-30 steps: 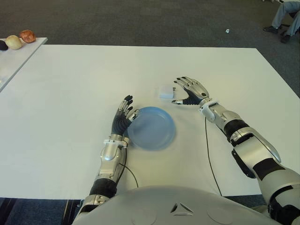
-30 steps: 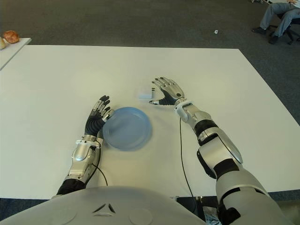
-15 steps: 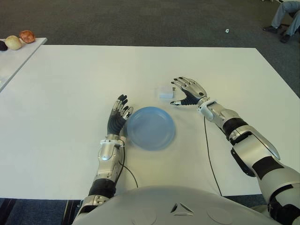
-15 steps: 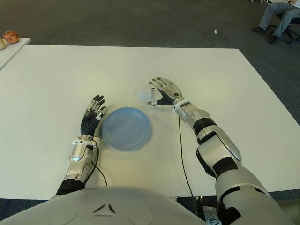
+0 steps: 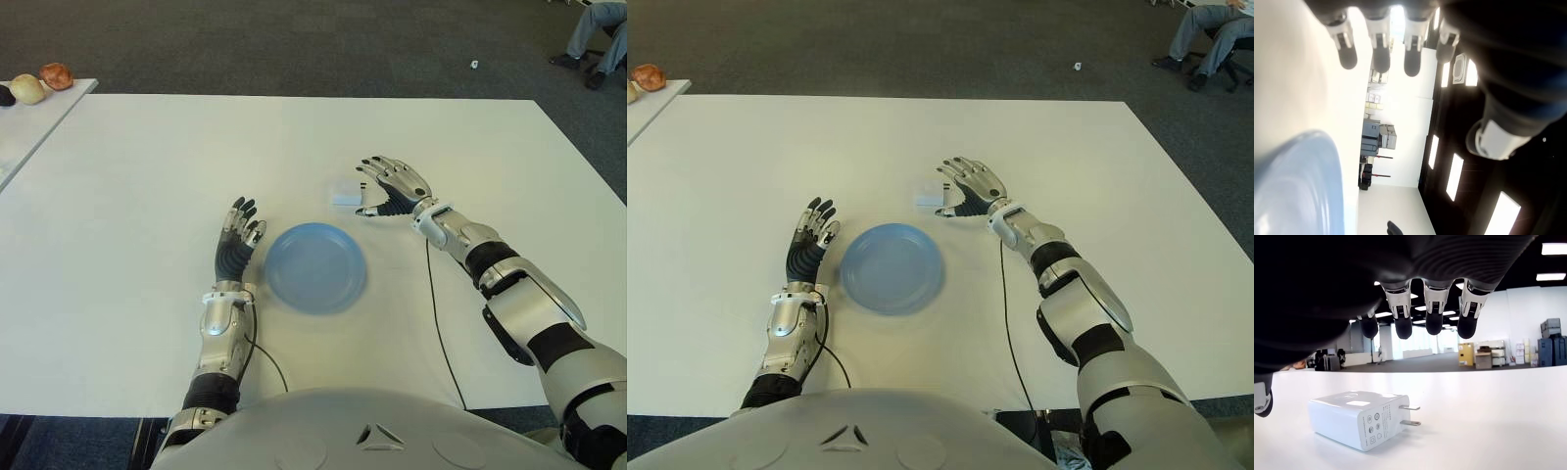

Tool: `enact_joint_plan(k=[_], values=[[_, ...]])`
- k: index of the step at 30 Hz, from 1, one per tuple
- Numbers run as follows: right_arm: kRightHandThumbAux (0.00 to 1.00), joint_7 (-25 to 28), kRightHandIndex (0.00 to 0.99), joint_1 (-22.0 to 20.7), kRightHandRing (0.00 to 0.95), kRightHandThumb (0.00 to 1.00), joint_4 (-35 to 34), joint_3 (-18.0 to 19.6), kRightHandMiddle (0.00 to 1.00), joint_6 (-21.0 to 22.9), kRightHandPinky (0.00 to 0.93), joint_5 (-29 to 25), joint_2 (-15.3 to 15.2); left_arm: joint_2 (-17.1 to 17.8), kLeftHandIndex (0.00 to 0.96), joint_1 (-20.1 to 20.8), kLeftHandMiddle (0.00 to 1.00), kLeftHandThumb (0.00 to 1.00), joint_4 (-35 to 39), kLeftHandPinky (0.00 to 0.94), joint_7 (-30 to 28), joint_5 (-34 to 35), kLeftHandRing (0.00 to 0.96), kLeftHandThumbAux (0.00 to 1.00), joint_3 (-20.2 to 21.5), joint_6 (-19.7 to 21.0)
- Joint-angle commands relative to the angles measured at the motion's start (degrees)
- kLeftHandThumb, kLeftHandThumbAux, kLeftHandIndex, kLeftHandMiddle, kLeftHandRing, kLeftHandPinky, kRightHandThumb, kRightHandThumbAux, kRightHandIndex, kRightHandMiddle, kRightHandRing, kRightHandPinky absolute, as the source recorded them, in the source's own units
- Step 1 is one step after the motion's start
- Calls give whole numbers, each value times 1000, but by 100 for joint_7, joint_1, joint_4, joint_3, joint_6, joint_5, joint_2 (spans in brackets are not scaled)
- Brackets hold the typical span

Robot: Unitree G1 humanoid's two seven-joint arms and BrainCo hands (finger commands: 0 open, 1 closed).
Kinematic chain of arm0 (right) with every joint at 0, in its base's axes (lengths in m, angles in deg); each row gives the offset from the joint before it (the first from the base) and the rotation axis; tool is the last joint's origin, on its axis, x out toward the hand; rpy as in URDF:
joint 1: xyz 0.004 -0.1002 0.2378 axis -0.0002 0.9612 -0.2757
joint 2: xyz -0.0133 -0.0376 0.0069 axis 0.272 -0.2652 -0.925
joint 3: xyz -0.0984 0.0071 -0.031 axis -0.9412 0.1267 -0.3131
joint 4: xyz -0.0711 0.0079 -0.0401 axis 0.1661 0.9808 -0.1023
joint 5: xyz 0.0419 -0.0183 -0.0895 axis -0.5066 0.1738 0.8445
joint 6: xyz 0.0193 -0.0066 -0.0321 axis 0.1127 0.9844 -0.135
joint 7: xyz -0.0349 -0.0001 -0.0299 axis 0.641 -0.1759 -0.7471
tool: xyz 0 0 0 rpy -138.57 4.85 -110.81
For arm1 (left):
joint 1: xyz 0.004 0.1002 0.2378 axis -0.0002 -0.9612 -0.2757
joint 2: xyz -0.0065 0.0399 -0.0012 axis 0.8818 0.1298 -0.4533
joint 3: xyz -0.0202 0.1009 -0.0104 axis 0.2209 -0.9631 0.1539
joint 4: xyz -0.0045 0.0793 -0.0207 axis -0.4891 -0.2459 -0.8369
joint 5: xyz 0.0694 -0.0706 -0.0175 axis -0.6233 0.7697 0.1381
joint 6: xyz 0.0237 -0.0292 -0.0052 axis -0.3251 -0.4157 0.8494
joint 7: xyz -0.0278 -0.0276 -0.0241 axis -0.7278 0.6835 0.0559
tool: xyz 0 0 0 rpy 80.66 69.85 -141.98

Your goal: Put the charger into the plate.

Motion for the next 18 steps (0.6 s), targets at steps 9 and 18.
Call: enact_joint_plan(k=[9, 18], values=[[447, 201, 0, 20, 0, 181, 2, -148, 0, -111, 0, 64, 79, -192, 73, -1055, 127, 0, -597, 110, 197, 81, 104, 589, 152, 471], [524, 306, 0, 95, 0, 50, 70, -225, 0, -246, 0, 25, 196, -229, 70, -1146, 122, 0, -423, 105, 199, 115, 100, 584, 154, 568]])
